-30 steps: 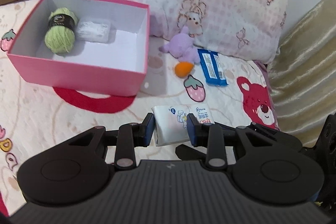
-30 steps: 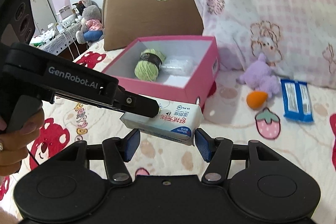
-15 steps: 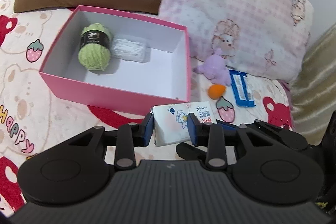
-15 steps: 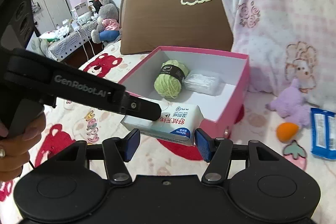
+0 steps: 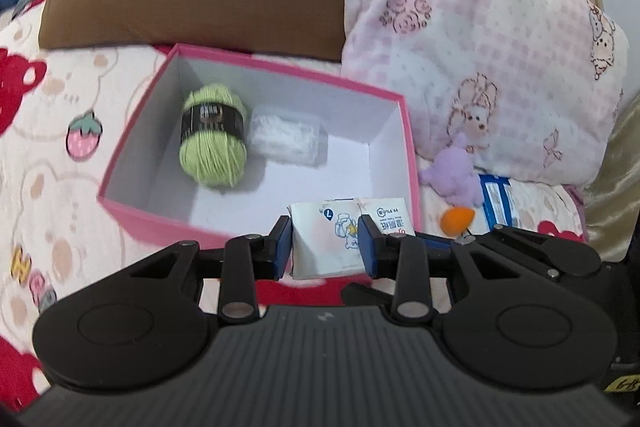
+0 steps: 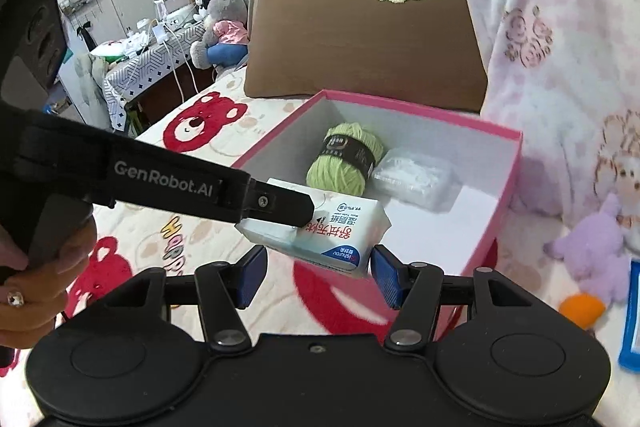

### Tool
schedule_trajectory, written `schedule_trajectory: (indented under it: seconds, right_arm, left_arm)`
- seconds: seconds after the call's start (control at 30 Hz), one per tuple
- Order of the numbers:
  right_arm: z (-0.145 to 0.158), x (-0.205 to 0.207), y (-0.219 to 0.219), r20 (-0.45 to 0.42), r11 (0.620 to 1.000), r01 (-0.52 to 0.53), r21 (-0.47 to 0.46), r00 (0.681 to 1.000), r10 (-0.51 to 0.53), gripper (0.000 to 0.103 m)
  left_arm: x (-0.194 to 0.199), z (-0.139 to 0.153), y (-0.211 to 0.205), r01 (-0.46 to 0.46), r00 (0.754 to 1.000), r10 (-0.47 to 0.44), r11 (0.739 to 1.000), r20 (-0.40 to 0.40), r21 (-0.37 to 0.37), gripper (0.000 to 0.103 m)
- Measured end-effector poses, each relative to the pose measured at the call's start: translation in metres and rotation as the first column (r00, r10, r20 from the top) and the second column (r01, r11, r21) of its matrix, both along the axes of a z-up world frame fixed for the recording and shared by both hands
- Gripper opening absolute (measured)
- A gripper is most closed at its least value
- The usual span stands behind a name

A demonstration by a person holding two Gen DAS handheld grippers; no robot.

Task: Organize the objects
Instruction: 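Carry the white pack over the pink box and lower it inside, then open the left gripper to release the pack beside the clear box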

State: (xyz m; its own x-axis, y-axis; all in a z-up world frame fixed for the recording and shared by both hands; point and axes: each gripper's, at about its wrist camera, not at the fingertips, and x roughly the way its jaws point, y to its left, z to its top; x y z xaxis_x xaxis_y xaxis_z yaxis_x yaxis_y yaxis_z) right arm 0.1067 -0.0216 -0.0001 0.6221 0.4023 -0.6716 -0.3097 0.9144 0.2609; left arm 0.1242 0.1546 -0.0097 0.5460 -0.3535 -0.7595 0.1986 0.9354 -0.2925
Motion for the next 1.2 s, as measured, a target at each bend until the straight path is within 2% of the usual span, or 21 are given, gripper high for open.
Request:
schedule_trajectory:
  seconds: [0.07, 0.23, 0.33, 0.47, 0.57, 0.7, 0.93, 1.07, 1.2]
  right_arm:
    - [-0.001, 0.018, 0.001, -0.059, 1.000, 0.001, 0.012, 0.998, -0.001, 0.061]
    - [-0.011, 0.052, 0.009, -0.111, 0.999, -0.011, -0.051, 0.994, 0.005, 0.059]
    - [-0.018, 0.065, 0.010, -0.124, 0.995, -0.020, -0.093, 0.992, 0.009, 0.049]
    - [-0.027, 0.082, 0.002, -0.163, 0.994, -0.015, -0.105, 0.987, -0.003, 0.041]
    - [-0.034, 0.092, 0.004, -0.182, 0.987, -0.029, -0.157, 0.983, 0.000, 0.040]
    - [-0.048, 0.108, 0.011, -0.200, 0.980, -0.037, -0.194, 0.980, -0.003, 0.040]
    - [-0.067, 0.125, 0.020, -0.212, 0.963, -0.041, -0.267, 0.977, -0.018, 0.039]
    - [-0.076, 0.136, 0.020, -0.239, 0.965, -0.033, -0.259, 0.970, -0.031, 0.036]
    - [-0.090, 0.144, 0.021, -0.261, 0.966, -0.014, -0.260, 0.964, -0.056, 0.036]
  left_arm:
    - [0.014, -0.004, -0.001, 0.001, 1.000, -0.001, 1.000, -0.002, 0.025, 0.033]
    - [0.050, -0.021, 0.011, -0.025, 0.998, 0.024, 0.999, -0.058, -0.022, 0.033]
    - [0.066, -0.033, 0.013, -0.025, 0.997, 0.023, 0.999, -0.071, -0.030, 0.033]
    - [0.082, -0.047, 0.013, -0.019, 0.994, 0.013, 0.998, -0.107, -0.058, 0.032]
    - [0.093, -0.060, 0.011, -0.013, 0.990, 0.003, 0.997, -0.143, -0.071, 0.033]
    - [0.105, -0.074, 0.006, -0.011, 0.990, 0.006, 0.999, -0.140, -0.039, 0.033]
    - [0.126, -0.092, 0.003, 0.015, 0.986, -0.019, 0.999, -0.165, -0.028, 0.033]
    - [0.139, -0.101, 0.000, 0.046, 0.984, -0.044, 0.999, -0.171, 0.009, 0.032]
    - [0.148, -0.114, 0.004, 0.050, 0.978, -0.050, 0.999, -0.202, -0.003, 0.030]
